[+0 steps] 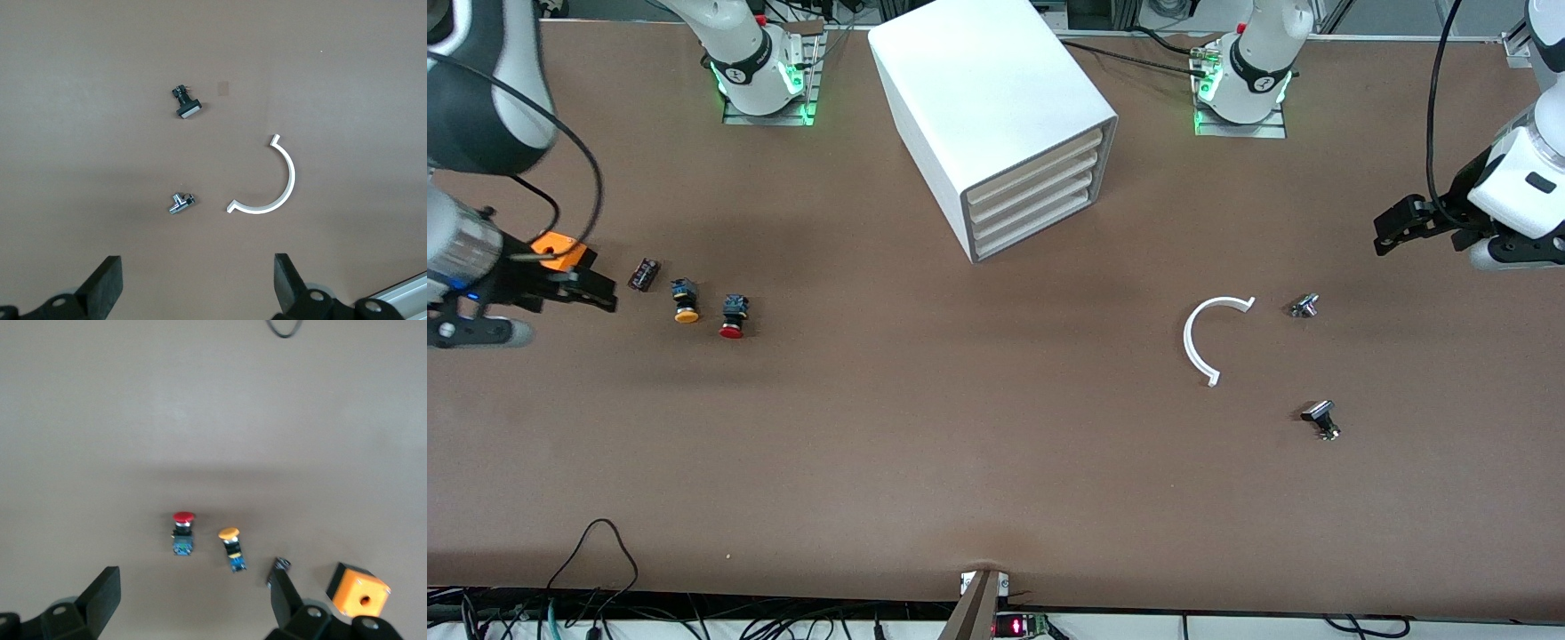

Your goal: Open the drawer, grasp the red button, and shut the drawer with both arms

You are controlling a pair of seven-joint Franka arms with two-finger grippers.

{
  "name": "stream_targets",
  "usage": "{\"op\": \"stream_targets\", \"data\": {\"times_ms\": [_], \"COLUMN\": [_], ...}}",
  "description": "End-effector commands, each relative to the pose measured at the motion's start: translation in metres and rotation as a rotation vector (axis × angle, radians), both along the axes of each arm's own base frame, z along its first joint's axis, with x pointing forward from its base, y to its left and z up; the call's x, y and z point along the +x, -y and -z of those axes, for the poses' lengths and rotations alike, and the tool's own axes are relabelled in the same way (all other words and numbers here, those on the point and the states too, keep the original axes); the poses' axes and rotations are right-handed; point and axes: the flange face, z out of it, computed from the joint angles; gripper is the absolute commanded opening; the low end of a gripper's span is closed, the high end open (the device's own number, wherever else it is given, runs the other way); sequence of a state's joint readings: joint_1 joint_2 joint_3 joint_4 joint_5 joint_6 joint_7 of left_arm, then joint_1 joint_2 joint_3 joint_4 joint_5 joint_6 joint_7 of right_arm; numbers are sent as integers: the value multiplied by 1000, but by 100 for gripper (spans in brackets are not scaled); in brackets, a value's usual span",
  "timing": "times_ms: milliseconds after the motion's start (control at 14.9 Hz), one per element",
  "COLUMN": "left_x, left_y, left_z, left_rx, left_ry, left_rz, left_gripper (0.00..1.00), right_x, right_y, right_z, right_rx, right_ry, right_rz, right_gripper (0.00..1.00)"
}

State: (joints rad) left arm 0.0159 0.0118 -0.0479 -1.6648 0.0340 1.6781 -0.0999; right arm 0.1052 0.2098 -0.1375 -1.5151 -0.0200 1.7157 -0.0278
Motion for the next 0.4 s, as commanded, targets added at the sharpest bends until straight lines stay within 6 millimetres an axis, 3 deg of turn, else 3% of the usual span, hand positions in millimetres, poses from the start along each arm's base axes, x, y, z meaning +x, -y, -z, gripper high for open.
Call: {"op": "stream_targets", "data": {"times_ms": [0, 335], "left_x": [7, 7], "left_y": [3, 3], "left_z": [-2, -2], "left_rx": [23, 15], "left_ry": [-14, -12], "left_rz": [6, 8], "left_gripper": [100, 100], "right_x": [-27, -44], "right_y": [18, 24], "right_z": [-34, -42], "right_rx": [22, 41], "right_ry": [15, -46], "right_rz": [20, 70], "right_gripper": [100, 100]}}
